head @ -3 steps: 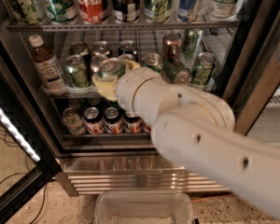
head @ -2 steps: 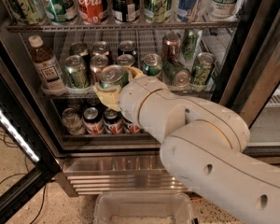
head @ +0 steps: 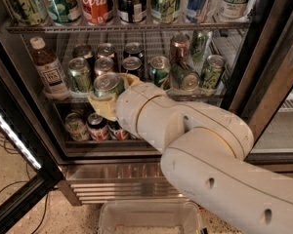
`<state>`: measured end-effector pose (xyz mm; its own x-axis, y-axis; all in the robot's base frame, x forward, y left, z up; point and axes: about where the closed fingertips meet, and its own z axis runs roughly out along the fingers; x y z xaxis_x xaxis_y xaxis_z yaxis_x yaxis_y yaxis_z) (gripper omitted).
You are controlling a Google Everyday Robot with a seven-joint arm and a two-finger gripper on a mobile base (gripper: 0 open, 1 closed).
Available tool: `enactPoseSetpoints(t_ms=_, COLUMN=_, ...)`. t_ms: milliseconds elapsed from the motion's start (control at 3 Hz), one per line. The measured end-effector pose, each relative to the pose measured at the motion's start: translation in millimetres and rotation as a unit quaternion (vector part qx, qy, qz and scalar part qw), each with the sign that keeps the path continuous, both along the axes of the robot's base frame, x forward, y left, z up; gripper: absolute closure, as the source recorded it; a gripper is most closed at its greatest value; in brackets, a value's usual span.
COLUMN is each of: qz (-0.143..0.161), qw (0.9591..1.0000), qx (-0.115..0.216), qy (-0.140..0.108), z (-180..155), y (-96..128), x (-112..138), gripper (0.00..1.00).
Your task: Pick green can from middle shelf of fridge
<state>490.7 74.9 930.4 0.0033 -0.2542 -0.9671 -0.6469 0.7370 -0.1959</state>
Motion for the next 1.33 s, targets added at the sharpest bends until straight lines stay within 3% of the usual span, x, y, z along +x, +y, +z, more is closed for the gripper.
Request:
enactPoseSetpoints(t_ms=333, qz=0.065, qw=0.9977, qx=-0.017, qy=-0.001, z=-7.5, y=34.1, x=-51.8, gripper=1.00)
enactPoseSetpoints(t_ms=667, qz=0.088, qw=0.9960, qx=-0.002, qy=0.017, z=-20.6, y=35.3, x=-109.2, gripper=1.00)
enactPoseSetpoints(t_ms=1000, qz=0.031, qw=0.9992, qx=0.022, qy=0.011, z=-11.1, y=-4.3, x=-149.8, gripper=1.00)
enactPoseSetpoints(t_ms=1333, qz=0.002, qw=0.9991, qx=0.027, qy=-0.031, z=18.4, y=-22.7, x=-168.2, gripper=1.00)
